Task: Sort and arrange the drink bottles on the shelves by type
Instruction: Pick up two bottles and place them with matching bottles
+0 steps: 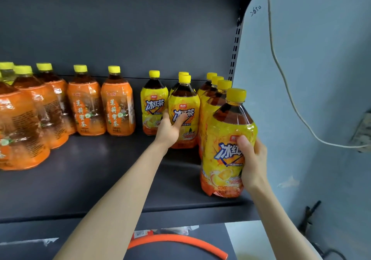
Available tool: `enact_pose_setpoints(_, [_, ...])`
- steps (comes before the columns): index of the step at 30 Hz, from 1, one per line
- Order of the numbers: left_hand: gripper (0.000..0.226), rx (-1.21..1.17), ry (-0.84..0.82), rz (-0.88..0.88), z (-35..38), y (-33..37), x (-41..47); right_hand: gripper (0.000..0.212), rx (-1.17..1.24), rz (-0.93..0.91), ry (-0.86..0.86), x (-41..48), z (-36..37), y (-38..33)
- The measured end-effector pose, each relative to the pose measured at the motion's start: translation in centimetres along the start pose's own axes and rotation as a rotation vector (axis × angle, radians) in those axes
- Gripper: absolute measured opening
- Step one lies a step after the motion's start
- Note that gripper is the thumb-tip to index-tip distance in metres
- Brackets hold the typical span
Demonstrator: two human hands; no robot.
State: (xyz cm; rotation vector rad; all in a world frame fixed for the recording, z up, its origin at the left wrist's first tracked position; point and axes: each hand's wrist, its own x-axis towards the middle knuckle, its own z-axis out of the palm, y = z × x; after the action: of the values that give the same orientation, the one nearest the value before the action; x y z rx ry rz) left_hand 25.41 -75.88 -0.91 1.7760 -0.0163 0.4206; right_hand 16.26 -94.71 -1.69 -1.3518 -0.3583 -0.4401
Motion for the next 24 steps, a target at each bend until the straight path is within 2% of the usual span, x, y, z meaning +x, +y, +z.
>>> enact_pose_setpoints(4, [0.072, -0.024, -0.023, -0.021, 0.0, -0.7, 0.9, 0.056, 0.005, -0.002, -0.012, 0.1, 0.0, 0.1])
enact_pose_setpoints(12, [0.061, -0.074, 0.005, 0.016, 0.4, -1.5, 1.2, 0.064, -0.004, 0.002, -0.013, 0.1, -0.1, 0.3])
enact_pose_setpoints(16, [0.057, -0.066, 0.039, 0.029, 0.7, -1.1, 0.9, 0.059, -0.009, 0.004, -0.014, 0.1, -0.2, 0.3])
enact_pose_setpoints(19, [0.062, -0.031, 0.052, 0.014, 0.3, -0.7, 0.5, 0.055, -0.011, 0.005, -0.017, 0.0, -0.1, 0.2])
enact_pose_setpoints(22, [0.069, 0.005, 0.126, 0.021, -0.4, -0.2, -1.0, 0.056, -0.014, 0.000, -0.011, -0.1, -0.1, 0.1])
enact_pose_setpoints(24, [0.053, -0.020, 0.214, 0.051, -0.8, 0.5, -3.4, 0.058, -0.013, -0.003, -0.012, -0.1, -0.1, 0.1])
